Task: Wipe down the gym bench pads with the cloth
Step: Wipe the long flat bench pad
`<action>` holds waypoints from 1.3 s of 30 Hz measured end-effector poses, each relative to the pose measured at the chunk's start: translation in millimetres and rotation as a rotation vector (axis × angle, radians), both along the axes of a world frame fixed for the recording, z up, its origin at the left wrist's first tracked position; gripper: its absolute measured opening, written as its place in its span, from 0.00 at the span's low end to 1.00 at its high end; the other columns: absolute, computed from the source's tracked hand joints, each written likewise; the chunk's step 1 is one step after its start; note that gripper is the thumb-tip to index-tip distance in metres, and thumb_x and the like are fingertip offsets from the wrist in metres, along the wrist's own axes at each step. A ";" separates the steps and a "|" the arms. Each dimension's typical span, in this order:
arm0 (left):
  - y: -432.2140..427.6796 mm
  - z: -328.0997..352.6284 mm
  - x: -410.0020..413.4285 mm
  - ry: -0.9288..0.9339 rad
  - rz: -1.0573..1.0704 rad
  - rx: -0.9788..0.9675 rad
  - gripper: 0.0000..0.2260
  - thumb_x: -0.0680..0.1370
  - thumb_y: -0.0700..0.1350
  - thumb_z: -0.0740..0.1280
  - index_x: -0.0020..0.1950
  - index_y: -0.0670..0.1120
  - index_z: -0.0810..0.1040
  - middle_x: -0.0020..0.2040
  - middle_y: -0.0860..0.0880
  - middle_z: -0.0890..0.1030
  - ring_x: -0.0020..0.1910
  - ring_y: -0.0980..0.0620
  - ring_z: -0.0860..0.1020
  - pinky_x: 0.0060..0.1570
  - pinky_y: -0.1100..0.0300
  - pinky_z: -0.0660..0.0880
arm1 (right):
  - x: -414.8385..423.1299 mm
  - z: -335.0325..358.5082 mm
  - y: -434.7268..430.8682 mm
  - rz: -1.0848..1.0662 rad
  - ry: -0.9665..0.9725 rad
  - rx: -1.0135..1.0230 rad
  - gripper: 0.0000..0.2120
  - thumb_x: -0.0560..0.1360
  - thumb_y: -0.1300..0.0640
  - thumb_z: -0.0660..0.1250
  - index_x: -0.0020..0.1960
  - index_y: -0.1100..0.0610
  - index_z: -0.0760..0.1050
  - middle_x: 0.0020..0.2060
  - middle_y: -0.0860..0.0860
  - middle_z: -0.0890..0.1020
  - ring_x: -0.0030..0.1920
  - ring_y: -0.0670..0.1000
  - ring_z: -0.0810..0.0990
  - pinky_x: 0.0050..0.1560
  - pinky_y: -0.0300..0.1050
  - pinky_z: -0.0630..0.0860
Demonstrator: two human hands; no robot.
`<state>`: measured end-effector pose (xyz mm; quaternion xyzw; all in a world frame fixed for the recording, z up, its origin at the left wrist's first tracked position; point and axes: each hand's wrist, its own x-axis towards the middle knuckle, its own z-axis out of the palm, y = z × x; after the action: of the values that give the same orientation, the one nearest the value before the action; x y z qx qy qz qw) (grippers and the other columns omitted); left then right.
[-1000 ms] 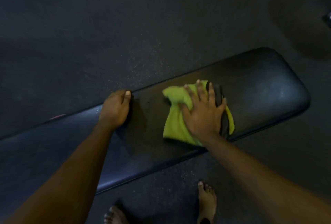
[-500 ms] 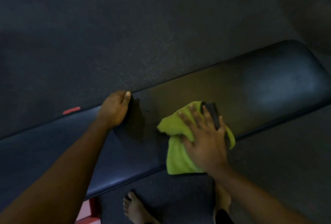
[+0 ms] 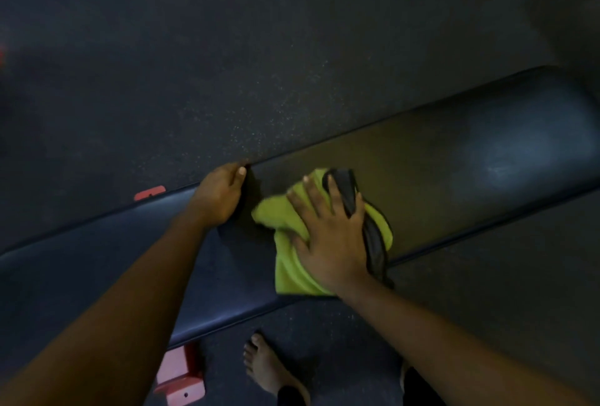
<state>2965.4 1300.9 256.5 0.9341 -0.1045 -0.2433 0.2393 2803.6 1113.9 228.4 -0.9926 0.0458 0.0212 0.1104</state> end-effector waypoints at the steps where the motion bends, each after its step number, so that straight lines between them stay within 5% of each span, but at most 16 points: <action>1: 0.6 -1.1 -4.0 -0.004 -0.007 0.001 0.19 0.85 0.49 0.53 0.73 0.45 0.71 0.70 0.42 0.74 0.68 0.42 0.72 0.65 0.53 0.66 | -18.0 -1.7 -7.7 0.009 0.010 -0.009 0.32 0.78 0.33 0.55 0.80 0.38 0.57 0.82 0.45 0.56 0.81 0.58 0.54 0.72 0.74 0.53; 6: 6.0 -4.0 -8.6 -0.060 0.010 0.037 0.20 0.85 0.50 0.52 0.75 0.46 0.69 0.71 0.42 0.73 0.70 0.43 0.69 0.75 0.47 0.58 | -7.9 3.0 -66.3 -0.196 0.082 -0.041 0.30 0.77 0.34 0.54 0.79 0.36 0.59 0.81 0.45 0.60 0.80 0.57 0.56 0.71 0.74 0.57; 11: 38.7 -6.9 -5.7 -0.095 0.001 0.095 0.20 0.85 0.51 0.51 0.71 0.44 0.72 0.66 0.41 0.76 0.66 0.42 0.72 0.73 0.47 0.59 | 93.9 6.0 -34.1 -0.483 0.098 0.032 0.30 0.78 0.35 0.53 0.79 0.39 0.61 0.82 0.48 0.57 0.81 0.61 0.50 0.71 0.79 0.50; 18: 94.2 -6.4 -8.1 -0.147 0.034 0.126 0.18 0.85 0.50 0.52 0.65 0.42 0.75 0.61 0.38 0.78 0.60 0.39 0.74 0.67 0.46 0.64 | 22.8 4.9 80.4 0.004 0.018 0.012 0.31 0.78 0.34 0.56 0.80 0.41 0.60 0.82 0.48 0.59 0.81 0.60 0.54 0.71 0.76 0.52; 22: 108.8 -2.9 -13.6 -0.127 0.033 0.123 0.20 0.85 0.52 0.51 0.70 0.44 0.73 0.64 0.40 0.77 0.64 0.41 0.73 0.71 0.41 0.63 | -45.4 -1.7 62.5 0.078 0.045 -0.030 0.33 0.76 0.34 0.59 0.79 0.37 0.58 0.82 0.45 0.56 0.81 0.58 0.56 0.71 0.73 0.55; 26: 117.8 -7.9 -15.0 -0.161 0.001 0.106 0.20 0.85 0.53 0.50 0.70 0.45 0.72 0.65 0.42 0.76 0.67 0.44 0.72 0.75 0.45 0.55 | -3.9 -0.2 29.8 -0.177 0.091 -0.039 0.30 0.76 0.35 0.55 0.78 0.38 0.61 0.81 0.46 0.60 0.80 0.57 0.57 0.71 0.73 0.56; 30: 143.6 -11.2 -8.0 -0.158 0.055 0.151 0.20 0.85 0.53 0.49 0.64 0.45 0.75 0.61 0.42 0.78 0.63 0.43 0.74 0.74 0.44 0.58 | 88.5 6.5 54.9 -0.456 0.074 0.029 0.30 0.78 0.35 0.53 0.79 0.39 0.62 0.82 0.47 0.58 0.81 0.60 0.52 0.71 0.78 0.51; 33: 173.7 -11.4 -5.0 -0.147 0.072 0.203 0.21 0.85 0.54 0.48 0.62 0.45 0.75 0.60 0.41 0.78 0.61 0.41 0.74 0.73 0.41 0.58 | 97.2 7.3 120.1 -0.248 0.098 -0.028 0.31 0.78 0.36 0.52 0.80 0.39 0.59 0.82 0.47 0.57 0.82 0.60 0.50 0.71 0.79 0.50; 39: 194.0 -11.0 -6.8 -0.107 0.047 0.188 0.22 0.85 0.54 0.47 0.63 0.45 0.75 0.62 0.41 0.77 0.64 0.41 0.73 0.74 0.42 0.53 | -25.7 -0.2 166.2 0.132 0.055 -0.025 0.31 0.78 0.34 0.55 0.79 0.38 0.58 0.82 0.44 0.57 0.82 0.58 0.54 0.71 0.75 0.55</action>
<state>2958.6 1494.9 245.4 0.9663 -0.0720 -0.1963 0.1503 2777.9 1280.0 228.2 -0.9938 -0.0163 0.0553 0.0950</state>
